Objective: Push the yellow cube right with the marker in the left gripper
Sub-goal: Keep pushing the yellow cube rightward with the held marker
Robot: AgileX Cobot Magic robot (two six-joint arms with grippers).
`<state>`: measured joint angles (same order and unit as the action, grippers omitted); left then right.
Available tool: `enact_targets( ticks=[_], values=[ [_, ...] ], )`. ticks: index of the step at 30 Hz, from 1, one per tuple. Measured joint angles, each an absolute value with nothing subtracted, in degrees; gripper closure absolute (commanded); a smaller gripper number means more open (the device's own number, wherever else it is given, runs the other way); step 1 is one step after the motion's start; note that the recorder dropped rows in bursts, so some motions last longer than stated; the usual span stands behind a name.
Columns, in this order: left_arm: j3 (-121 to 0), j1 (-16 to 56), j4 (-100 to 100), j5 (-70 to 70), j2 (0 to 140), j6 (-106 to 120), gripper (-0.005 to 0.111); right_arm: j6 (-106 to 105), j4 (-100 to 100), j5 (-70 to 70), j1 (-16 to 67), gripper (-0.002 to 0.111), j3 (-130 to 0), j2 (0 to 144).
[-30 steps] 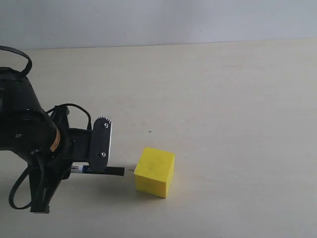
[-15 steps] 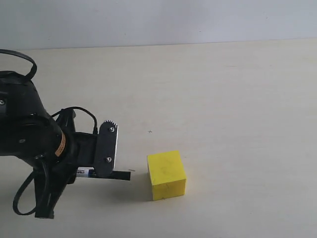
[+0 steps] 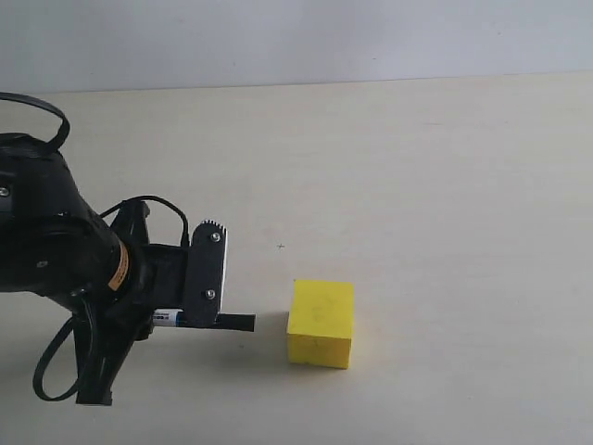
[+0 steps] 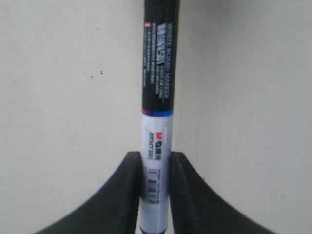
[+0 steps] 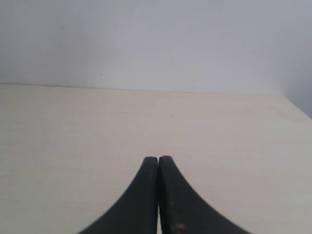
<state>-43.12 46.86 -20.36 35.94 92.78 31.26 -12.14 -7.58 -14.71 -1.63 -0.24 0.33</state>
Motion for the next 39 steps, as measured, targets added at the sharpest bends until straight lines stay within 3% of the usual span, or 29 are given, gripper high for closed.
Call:
enact_targets(
  ticks=[10, 16, 39],
  values=[
    [-43.12, 50.75, -17.33, 30.96, 92.78, 31.46, 0.107, -12.14, -7.58, -14.71, -1.63, 0.108, -0.24, 0.33],
    [-43.12, 50.42, -18.49, 36.27, 92.78, 31.46, 0.107, -12.14, -7.58, -14.71, -1.63, 0.108, -0.24, 0.33],
    [-43.12, 32.58, -19.49, 39.91, 92.78, 33.16, 0.107, -12.14, -7.58, -14.71, -1.63, 0.108, -0.24, 0.33]
  ],
)
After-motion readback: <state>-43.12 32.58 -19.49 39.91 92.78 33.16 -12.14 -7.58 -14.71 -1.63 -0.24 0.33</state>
